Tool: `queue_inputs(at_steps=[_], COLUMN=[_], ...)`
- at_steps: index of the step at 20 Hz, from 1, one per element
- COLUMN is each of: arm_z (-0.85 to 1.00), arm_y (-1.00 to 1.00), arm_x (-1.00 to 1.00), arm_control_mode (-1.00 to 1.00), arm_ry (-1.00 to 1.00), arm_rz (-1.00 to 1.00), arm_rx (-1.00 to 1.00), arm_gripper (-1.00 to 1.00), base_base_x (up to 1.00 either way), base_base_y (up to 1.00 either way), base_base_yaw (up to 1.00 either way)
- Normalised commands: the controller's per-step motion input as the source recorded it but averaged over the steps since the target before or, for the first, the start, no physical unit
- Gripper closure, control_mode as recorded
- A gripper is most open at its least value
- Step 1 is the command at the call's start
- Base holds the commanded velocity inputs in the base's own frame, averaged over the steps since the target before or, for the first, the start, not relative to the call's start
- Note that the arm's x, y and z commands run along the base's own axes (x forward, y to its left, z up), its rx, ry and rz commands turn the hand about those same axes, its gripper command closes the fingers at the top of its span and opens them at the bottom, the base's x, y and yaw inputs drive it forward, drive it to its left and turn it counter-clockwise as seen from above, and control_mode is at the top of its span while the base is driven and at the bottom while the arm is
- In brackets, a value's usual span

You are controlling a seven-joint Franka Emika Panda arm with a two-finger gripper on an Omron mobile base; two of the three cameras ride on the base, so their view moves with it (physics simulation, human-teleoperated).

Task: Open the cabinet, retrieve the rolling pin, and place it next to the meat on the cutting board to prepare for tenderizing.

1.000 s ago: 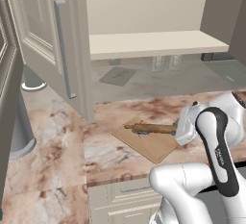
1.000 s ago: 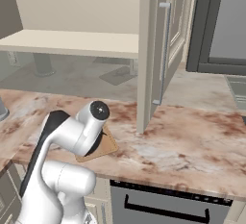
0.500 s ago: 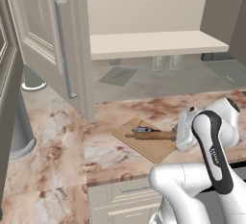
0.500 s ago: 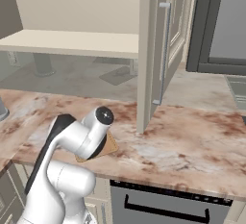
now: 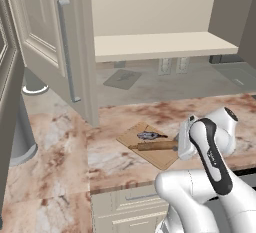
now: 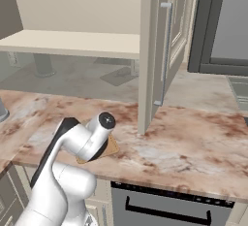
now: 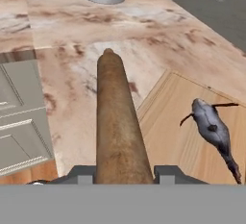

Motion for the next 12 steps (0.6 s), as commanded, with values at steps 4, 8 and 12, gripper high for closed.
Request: queue_inputs(at_steps=[4, 8, 12], arm_z=[-0.33, -0.34, -0.31], arm_y=[0.00, 0.00, 0.00], arm_x=[0.32, 0.28, 0.23], arm_control_mode=[-1.00, -1.00, -1.00], arm_ry=[0.00, 0.00, 0.00], arm_rz=[0.05, 0.06, 0.07], arm_rx=[-0.02, -0.02, -0.01], arm_gripper=[1.00, 1.00, 1.00], base_base_x=[0.00, 0.00, 0.00], base_base_y=[0.00, 0.00, 0.00], base_base_yaw=[0.00, 0.00, 0.00])
